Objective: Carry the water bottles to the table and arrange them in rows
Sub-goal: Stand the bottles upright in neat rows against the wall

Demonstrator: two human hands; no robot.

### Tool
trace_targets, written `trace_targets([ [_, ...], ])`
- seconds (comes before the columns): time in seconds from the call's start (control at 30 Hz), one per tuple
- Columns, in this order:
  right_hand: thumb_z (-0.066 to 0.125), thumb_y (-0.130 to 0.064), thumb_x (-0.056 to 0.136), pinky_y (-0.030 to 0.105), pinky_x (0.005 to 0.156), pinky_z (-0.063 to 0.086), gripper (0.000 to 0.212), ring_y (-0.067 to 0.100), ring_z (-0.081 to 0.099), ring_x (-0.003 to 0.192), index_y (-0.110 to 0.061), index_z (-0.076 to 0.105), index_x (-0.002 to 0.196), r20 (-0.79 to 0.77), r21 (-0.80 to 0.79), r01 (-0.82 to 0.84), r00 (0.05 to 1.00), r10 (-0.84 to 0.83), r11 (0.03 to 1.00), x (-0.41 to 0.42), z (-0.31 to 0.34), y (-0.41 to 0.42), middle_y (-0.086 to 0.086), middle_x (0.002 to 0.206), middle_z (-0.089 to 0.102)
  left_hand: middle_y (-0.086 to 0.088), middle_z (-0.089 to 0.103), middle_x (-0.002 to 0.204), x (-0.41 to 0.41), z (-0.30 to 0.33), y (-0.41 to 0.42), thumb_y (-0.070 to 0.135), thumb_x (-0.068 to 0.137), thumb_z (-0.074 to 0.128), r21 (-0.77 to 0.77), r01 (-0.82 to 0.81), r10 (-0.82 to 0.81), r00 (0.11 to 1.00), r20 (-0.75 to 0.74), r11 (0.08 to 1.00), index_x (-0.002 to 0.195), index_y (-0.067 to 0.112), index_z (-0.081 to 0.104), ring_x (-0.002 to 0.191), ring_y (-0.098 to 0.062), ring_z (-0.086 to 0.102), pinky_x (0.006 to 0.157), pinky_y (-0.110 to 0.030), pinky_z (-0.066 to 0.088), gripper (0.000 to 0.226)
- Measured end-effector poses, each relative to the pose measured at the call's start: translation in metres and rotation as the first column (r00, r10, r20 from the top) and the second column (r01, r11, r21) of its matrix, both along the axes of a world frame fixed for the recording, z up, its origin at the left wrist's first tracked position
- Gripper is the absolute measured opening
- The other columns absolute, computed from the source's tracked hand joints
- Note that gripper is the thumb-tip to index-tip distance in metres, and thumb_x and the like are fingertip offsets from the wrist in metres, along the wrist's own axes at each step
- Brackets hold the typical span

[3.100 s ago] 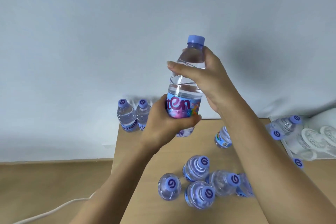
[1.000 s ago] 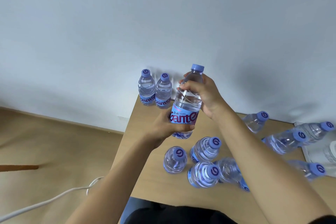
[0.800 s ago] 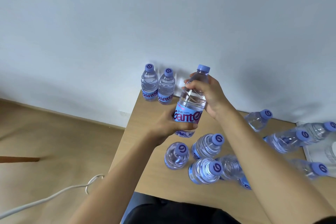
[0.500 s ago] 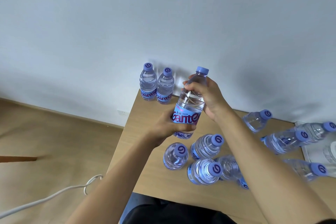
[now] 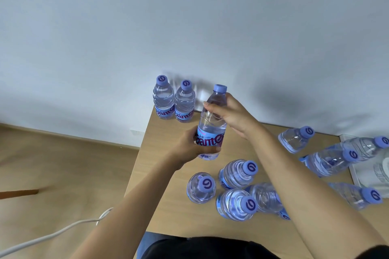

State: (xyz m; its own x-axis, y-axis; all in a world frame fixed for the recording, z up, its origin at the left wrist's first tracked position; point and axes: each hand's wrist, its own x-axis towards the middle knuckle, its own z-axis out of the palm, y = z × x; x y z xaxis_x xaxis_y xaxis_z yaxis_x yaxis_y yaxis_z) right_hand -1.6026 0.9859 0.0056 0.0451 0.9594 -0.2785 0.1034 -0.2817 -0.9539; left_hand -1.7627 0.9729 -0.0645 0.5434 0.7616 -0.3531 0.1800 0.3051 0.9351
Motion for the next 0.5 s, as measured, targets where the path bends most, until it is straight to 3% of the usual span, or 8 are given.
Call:
trace_targets([
  [0.07,0.070,-0.025,0.091,0.025,0.078,0.048,0.035,0.010,0.065,0.084,-0.003,0.054,0.113,0.058,-0.034,-0.026,0.998,0.028,0.999,0.000,-0.004,0.005,0.001,0.094,0.066,-0.009,0.070,0.110,0.002,-0.009,0.004,0.007,0.069,0.087,0.007,-0.013,0.013,1.000,-0.027,1.000,0.115,0.012,0.063,0.102,-0.019,0.063,0.089,-0.034,0.054,0.052],
  [0.17,0.067,-0.024,0.093,0.026,0.083,0.049,0.027,0.011,0.063,0.092,-0.010,0.052,0.111,0.077,-0.071,-0.057,0.995,0.062,0.996,0.004,-0.014,0.011,0.001,0.100,0.065,-0.005,0.071,0.104,0.004,-0.024,0.013,0.008,0.067,0.088,0.015,-0.037,0.038,0.998,-0.051,0.999,0.113,0.015,0.063,0.091,-0.010,0.062,0.078,-0.024,0.055,0.053],
  [0.27,0.066,-0.024,0.095,0.030,0.091,0.050,0.034,0.012,0.064,0.099,-0.009,0.049,0.120,0.087,-0.108,-0.078,0.992,0.087,0.991,0.007,-0.022,0.016,-0.001,0.105,0.065,0.001,0.069,0.098,0.007,-0.036,0.022,0.008,0.065,0.089,0.031,-0.056,0.058,0.995,-0.080,0.998,0.107,0.022,0.063,0.087,-0.007,0.062,0.073,-0.017,0.055,0.052],
  [0.37,0.065,-0.021,0.095,0.031,0.096,0.049,0.037,0.011,0.064,0.098,-0.005,0.049,0.124,0.128,-0.126,-0.102,0.985,0.118,0.987,0.007,-0.030,0.019,-0.001,0.103,0.067,-0.007,0.058,0.113,0.013,-0.050,0.029,0.008,0.061,0.092,0.074,-0.101,0.110,0.984,-0.141,0.992,0.112,0.021,0.063,0.102,-0.019,0.060,0.088,-0.031,0.055,0.060],
  [0.5,0.068,-0.026,0.093,0.024,0.094,0.047,0.032,0.009,0.061,0.103,-0.017,0.050,0.118,0.217,-0.147,-0.115,0.965,0.145,0.982,0.005,-0.044,0.022,-0.004,0.110,0.066,-0.011,0.046,0.122,0.020,-0.067,0.033,0.003,0.058,0.092,0.076,-0.176,0.186,0.967,-0.174,0.982,0.117,0.016,0.058,0.112,-0.028,0.056,0.098,-0.044,0.050,0.069],
])
